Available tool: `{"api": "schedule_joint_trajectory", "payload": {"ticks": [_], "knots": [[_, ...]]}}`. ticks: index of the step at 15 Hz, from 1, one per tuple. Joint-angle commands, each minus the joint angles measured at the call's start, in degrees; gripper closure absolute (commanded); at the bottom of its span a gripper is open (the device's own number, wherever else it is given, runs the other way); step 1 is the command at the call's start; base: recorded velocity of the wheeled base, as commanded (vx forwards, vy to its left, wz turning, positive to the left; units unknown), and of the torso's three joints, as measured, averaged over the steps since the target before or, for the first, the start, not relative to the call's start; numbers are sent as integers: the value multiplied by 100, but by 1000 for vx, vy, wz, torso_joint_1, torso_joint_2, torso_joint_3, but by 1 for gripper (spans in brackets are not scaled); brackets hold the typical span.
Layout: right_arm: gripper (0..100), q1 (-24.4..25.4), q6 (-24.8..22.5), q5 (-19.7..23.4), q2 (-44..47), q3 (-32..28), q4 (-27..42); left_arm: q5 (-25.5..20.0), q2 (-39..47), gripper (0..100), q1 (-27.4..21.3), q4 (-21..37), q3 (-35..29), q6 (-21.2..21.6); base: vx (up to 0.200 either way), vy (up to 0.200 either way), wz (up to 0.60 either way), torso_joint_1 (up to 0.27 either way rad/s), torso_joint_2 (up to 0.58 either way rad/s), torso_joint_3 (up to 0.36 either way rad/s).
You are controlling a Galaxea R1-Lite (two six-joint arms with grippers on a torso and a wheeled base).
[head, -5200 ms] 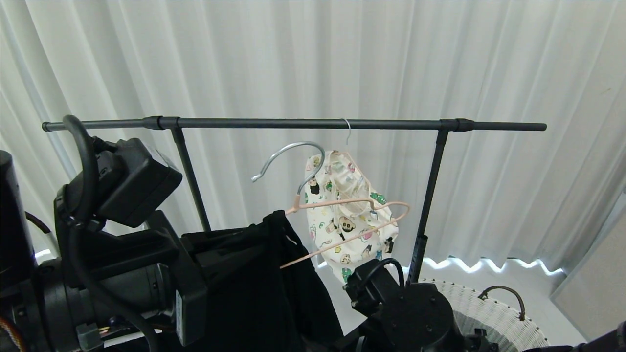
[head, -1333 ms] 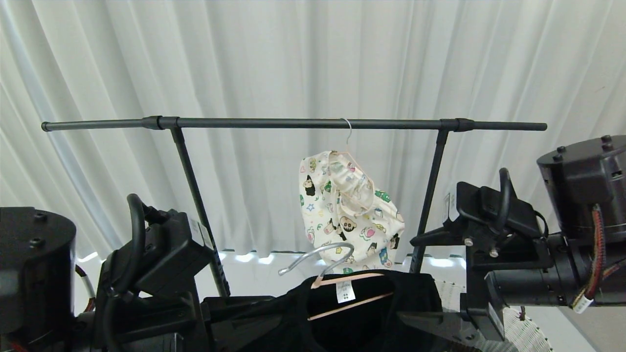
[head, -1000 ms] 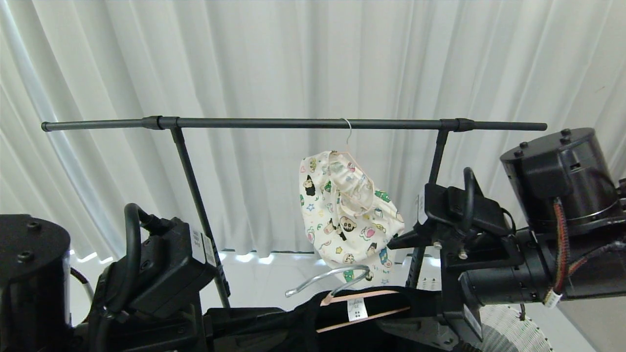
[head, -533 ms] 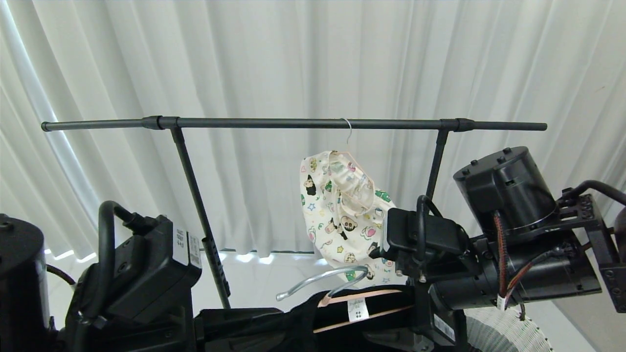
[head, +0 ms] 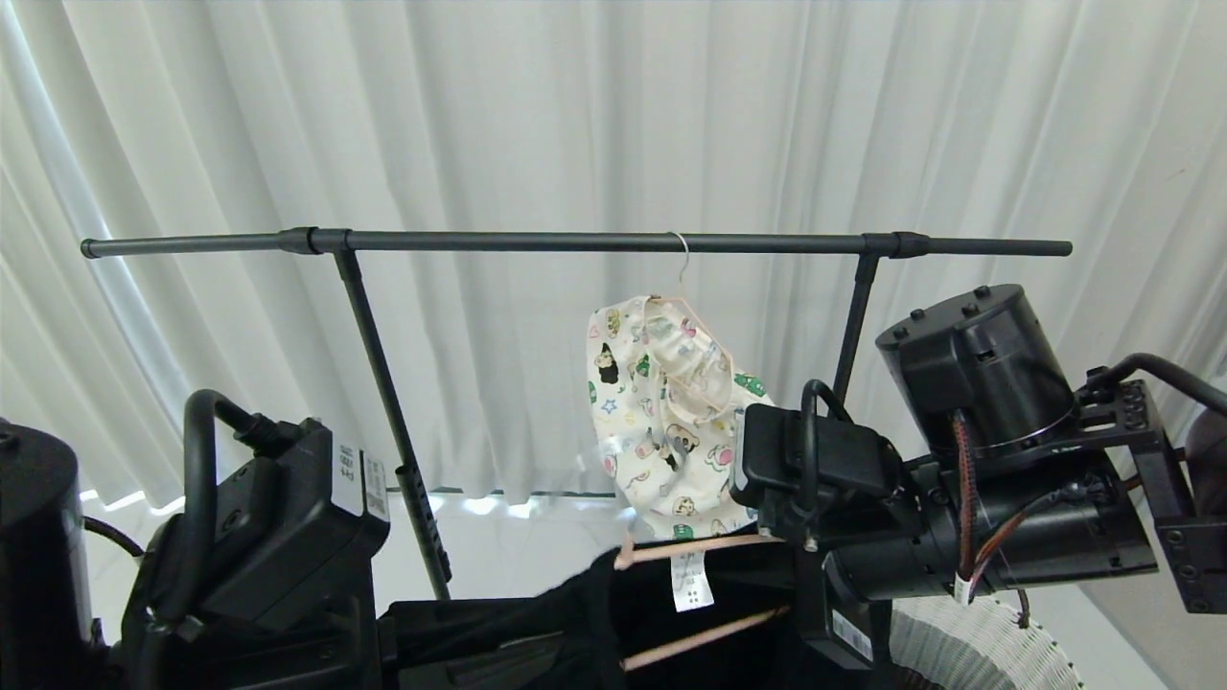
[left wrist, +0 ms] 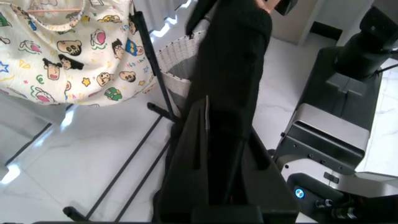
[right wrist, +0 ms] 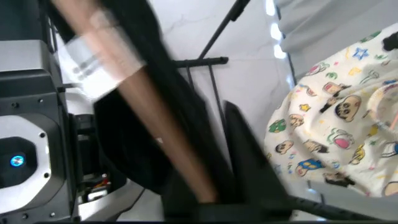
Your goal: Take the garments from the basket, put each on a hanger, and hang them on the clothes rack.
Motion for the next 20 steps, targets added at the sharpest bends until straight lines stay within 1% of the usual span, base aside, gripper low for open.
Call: {"api": "schedule_joint_trajectory", "payload": {"ticks": [1,3,5,6,10,11,12,14,15,16,18,19,20], "knots": [[100,12,-4,6,5,19,-90,-4,5,100,0,7,-1,21,0,0,0,0,0,0],[100,3,-91,6,-4,55,-345,-4,5,100,0,7,17,101,0,0,0,0,0,0],[100,3,-390,15,-4,90,-538,-4,5,100,0,7,43,127,0,0,0,0,0,0],[100,-6,-548,15,-12,125,-688,-4,-4,0,0,7,60,127,0,0,0,0,0,0],[100,-94,-1181,-3,-65,389,-1620,207,-22,0,26,7,104,127,0,0,0,0,0,0],[100,-129,-1260,-29,-127,424,-1787,268,-22,0,35,7,157,127,0,0,0,0,0,0],[100,-190,-1260,-100,-179,485,-1822,321,-101,0,35,7,245,127,0,0,0,0,0,0],[100,-463,-1225,-170,-381,626,-1813,365,-426,0,61,-1,544,136,0,0,0,0,0,0],[100,-621,-1208,-170,-452,679,-1813,427,-584,0,175,-1,711,127,0,0,0,0,0,0],[100,-762,-1199,-161,-513,696,-1813,506,-681,0,421,-1,860,136,0,0,0,0,0,0],[100,-973,-1190,-161,-584,696,-1813,523,-839,0,808,-1,975,241,0,0,0,0,0,0],[100,-1025,-1058,-170,-601,696,-1813,523,-857,0,984,-10,983,303,0,0,0,0,0,0],[100,-1025,-909,-179,-610,696,-1813,523,-857,0,1054,-10,966,303,0,0,0,0,0,0]]}}
